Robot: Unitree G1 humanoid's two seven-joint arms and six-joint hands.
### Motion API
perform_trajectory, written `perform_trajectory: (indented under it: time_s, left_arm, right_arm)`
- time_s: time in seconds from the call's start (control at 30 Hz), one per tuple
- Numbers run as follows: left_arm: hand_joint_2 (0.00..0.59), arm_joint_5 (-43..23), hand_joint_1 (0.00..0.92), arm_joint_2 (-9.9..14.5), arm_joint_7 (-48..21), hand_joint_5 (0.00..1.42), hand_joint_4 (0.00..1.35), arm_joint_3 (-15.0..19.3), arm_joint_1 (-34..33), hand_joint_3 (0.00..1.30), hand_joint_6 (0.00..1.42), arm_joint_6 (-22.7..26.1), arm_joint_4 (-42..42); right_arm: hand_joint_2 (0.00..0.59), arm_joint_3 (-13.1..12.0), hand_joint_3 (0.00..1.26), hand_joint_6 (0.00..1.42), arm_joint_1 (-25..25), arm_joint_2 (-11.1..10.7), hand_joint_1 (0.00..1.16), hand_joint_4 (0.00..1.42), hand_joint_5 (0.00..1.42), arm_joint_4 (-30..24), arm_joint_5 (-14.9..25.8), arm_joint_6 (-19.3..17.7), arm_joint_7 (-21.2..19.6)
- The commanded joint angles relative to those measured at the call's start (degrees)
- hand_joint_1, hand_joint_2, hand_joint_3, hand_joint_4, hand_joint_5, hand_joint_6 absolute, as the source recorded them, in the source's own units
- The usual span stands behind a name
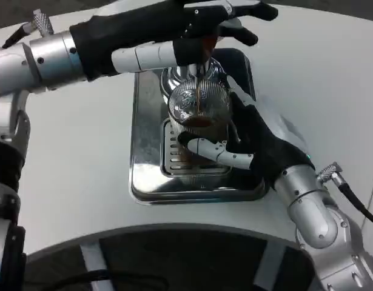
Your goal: Grasp the cup under the faucet to collect the drink, then remove the cup.
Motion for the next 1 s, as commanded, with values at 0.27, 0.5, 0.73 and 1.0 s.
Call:
perform_trajectory:
  time_s: [0.27, 0.5, 0.73, 1.0]
  left_arm:
    - [0.079, 1.4, 0.000, 0.6, -1.2, 0.15, 0.03, -0.7, 2.5, 0.12, 0.01, 1.8, 0.3]
    - [0.079, 1.3, 0.000, 0.5, -1.2, 0.15, 0.03, -0.6, 2.6, 0.12, 0.01, 2.1, 0.1]
    - [0.079, 1.3, 0.000, 0.4, -1.1, 0.15, 0.03, -0.6, 2.7, 0.12, 0.01, 2.3, -0.2]
    - [0.079, 0.8, 0.000, 0.3, -1.0, 0.16, 0.04, -0.2, 2.8, 0.12, 0.02, 2.9, -0.4]
  right_arm:
    - [0.179, 0.3, 0.00, 0.00, -0.3, 0.4, 0.43, 0.00, 0.00, -0.6, 0.7, -0.8, -0.4]
    - [0.184, 0.4, 0.00, 0.00, -0.1, 0.6, 0.44, 0.00, 0.00, -1.6, 0.7, -0.8, -0.4]
    - [0.187, 0.3, 0.00, 0.00, 0.1, 0.6, 0.44, 0.00, 0.00, -2.8, 0.6, -0.4, -0.3]
    - [0.188, 0.7, 0.00, 0.00, 0.3, 0.9, 0.44, 0.00, 0.00, -3.7, 0.5, -0.1, -0.2]
